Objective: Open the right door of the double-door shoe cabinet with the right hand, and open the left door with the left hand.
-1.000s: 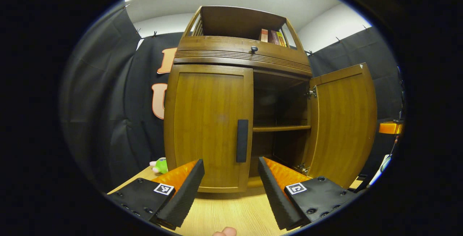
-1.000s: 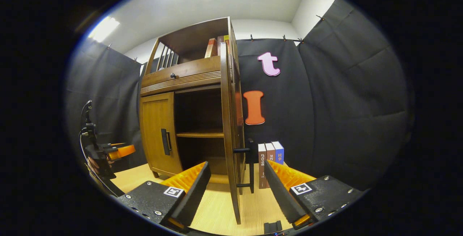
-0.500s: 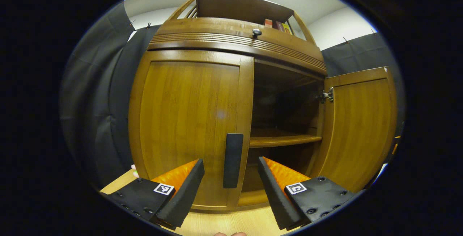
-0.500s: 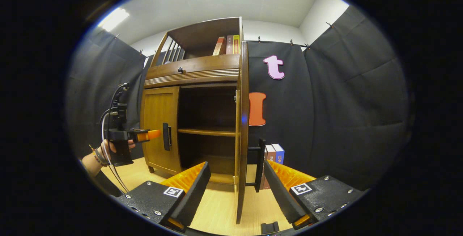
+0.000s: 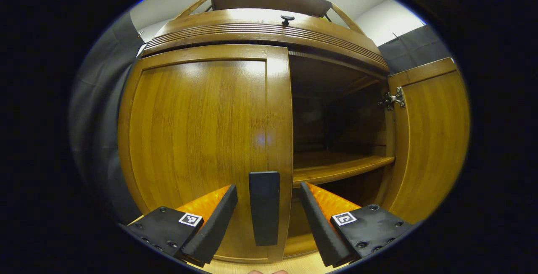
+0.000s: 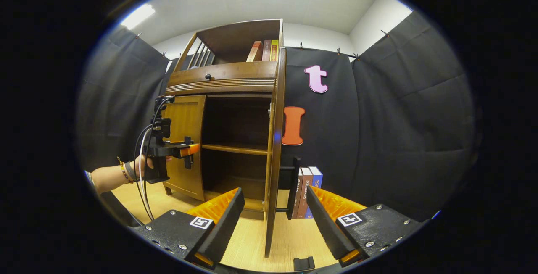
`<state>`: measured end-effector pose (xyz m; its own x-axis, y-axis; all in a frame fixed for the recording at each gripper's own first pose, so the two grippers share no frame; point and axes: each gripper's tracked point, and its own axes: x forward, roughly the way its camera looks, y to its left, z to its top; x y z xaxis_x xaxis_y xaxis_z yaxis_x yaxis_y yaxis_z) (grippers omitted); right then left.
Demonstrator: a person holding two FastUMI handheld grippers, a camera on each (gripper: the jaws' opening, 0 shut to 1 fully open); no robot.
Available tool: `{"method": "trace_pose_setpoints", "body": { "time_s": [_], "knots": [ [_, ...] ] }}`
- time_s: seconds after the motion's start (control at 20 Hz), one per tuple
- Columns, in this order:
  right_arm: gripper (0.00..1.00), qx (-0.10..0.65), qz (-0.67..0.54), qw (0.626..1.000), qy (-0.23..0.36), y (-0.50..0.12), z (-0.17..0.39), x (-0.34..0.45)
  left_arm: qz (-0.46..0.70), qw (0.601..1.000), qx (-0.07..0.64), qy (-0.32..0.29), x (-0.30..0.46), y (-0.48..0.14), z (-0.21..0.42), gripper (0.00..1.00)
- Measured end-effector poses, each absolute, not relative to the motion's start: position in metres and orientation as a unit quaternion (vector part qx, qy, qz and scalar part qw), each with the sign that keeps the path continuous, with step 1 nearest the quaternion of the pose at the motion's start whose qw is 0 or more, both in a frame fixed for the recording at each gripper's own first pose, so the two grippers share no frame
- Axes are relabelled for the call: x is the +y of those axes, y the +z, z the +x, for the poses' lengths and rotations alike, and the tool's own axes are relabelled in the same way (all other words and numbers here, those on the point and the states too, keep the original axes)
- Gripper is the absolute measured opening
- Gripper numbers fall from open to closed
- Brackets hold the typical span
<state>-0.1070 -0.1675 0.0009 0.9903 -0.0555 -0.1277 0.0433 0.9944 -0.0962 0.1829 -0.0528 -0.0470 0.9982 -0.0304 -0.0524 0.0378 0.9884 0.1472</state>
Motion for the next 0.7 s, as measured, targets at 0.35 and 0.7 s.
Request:
{"method": "trace_pose_setpoints", "body": {
  "time_s": [0.35, 0.7],
  "knots": [
    [0.92, 0.064, -0.047, 0.997, -0.018, 0.002, -0.108, -0.164, 0.046, 0.998, 0.030, -0.003, -0.040, -0.049, 0.187, 0.78],
    [0.93, 0.070, -0.046, 0.996, -0.025, 0.004, -0.119, -0.167, 0.064, 0.997, 0.040, -0.017, -0.051, -0.052, 0.186, 0.36]
  ]
}}
